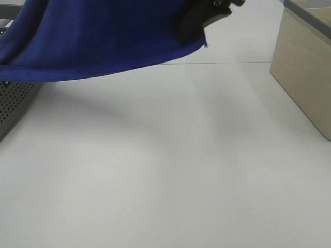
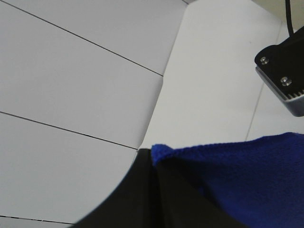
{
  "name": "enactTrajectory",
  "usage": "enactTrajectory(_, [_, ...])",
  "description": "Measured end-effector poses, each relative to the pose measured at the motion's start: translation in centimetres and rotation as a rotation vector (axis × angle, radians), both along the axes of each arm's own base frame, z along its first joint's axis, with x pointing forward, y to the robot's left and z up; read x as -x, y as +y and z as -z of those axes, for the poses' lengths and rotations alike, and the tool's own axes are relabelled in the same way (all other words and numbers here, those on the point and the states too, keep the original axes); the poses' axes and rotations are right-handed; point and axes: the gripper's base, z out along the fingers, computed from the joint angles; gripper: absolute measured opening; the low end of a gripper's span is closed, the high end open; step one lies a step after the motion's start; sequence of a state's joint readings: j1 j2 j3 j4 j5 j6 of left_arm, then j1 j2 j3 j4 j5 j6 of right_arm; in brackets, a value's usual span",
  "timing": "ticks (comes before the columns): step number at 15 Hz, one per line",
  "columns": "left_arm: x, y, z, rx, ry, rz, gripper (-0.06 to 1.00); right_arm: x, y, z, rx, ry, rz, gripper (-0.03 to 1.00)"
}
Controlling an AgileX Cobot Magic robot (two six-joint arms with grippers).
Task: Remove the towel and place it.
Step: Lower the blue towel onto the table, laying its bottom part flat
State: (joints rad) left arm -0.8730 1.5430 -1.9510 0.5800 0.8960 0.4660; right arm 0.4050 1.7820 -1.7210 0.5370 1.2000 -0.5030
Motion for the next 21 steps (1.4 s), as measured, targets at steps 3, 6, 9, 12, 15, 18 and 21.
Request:
enactTrajectory(3, [-2.7, 1.5, -1.2, 0.211, -0.091, -0.052, 0.00, -1.4, -2.3, -6.4, 0.158, -0.269, 0.191, 0.02])
enactTrajectory(6, [-4.6, 2.3, -1.6, 0.262, -0.190, -0.058, 0.00, -1.7, -3.5, -9.0, 0.222, -0.418, 0.250, 0.02])
enactTrajectory(9, [-5.6, 2.8, -2.3, 0.294, -0.289, -0.028, 0.00, -2.3, -4.0, -11.8, 0.200, -0.620, 0.312, 0.02])
enactTrajectory(12, [-6.6, 3.9, -2.8, 0.309, -0.360, -0.029, 0.00, -3.1, -4.3, -13.5, 0.180, -0.808, 0.357, 0.02])
enactTrajectory(15, [-8.9, 4.0, -2.1, 0.320, -0.434, 0.006, 0.00, -3.7, -4.3, -14.9, 0.156, -0.982, 0.384, 0.02])
enactTrajectory(18, [-11.0, 4.2, -1.2, 0.327, -0.492, 0.038, 0.00, -3.9, -4.4, -16.0, 0.148, -1.114, 0.396, 0.02])
enactTrajectory(21, [-12.7, 4.5, -0.3, 0.330, -0.528, 0.058, 0.00, -4.3, -4.3, -16.5, 0.148, -1.206, 0.396, 0.02])
